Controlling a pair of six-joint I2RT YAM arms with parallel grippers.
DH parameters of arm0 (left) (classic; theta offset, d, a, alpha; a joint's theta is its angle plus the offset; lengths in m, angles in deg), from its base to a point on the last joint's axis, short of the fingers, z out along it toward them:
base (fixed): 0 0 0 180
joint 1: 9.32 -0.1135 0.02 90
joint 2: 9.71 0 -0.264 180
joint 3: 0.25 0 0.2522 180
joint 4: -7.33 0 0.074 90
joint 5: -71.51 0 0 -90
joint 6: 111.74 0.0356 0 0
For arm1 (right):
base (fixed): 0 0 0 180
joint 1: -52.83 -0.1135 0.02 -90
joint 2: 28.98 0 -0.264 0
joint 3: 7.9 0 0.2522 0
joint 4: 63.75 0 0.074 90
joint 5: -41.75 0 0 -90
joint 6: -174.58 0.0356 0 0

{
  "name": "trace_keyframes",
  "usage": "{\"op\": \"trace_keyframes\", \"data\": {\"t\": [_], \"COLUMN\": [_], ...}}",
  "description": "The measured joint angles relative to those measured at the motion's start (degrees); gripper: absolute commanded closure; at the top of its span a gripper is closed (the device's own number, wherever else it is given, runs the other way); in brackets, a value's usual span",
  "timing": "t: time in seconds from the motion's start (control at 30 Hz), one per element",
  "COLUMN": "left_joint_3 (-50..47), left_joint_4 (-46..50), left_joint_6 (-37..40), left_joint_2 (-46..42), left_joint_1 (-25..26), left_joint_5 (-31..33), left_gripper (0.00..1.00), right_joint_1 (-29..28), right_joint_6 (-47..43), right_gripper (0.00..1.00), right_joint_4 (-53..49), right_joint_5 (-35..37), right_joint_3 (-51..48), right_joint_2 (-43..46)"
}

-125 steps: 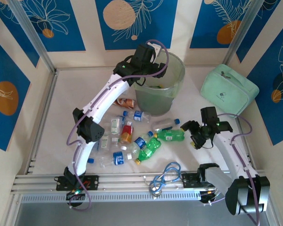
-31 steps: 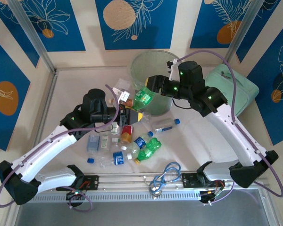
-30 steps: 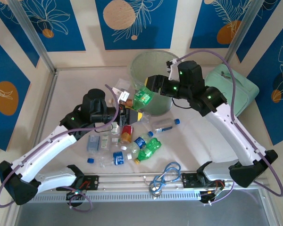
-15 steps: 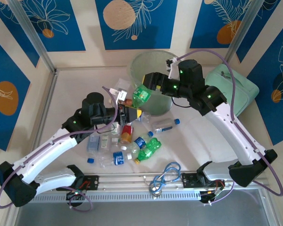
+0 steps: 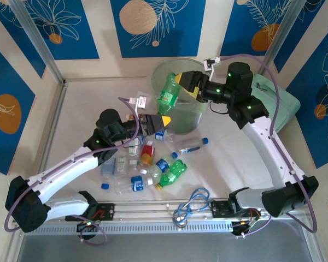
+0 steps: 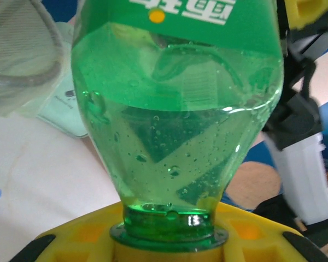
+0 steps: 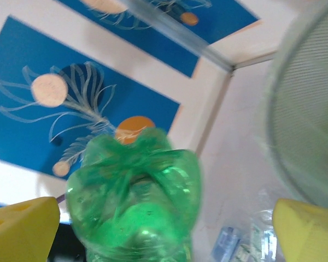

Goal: Put the plastic bottles in the bin

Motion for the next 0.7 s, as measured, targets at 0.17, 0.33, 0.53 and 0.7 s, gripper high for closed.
{"op": "trace_keyframes", "data": {"t": [0.17,0.33,0.53,0.7], "left_joint_3": [-0.2,-0.3,-0.9,-1.3], "left_joint_4": [-6.1,-8.2,-10.4,-11.0], "left_joint_6": [-4.0,-5.9,-7.0,-7.0], "left_joint_2": [0.0,0.1,0.4,0.4], "left_joint_1": [0.0,0.0,0.0,0.0], "left_joint_5": [-1.6,-2.6,-3.7,-3.7], "left_gripper": [0.94,0.95,0.95,0.93], "right_joint_1": [-2.3,-3.5,-4.4,-4.5], "right_joint_6": [0.1,-0.1,-0.7,-0.9], "right_gripper": [0.11,0.23,0.39,0.47], "right_joint_4": [3.9,5.8,5.7,5.1], "right_joint_5": [-3.6,-4.4,-4.0,-3.9], "right_joint_3": [0.5,1.5,2.8,2.9], "right_joint_2": [-1.3,-2.0,-2.0,-2.0]}}
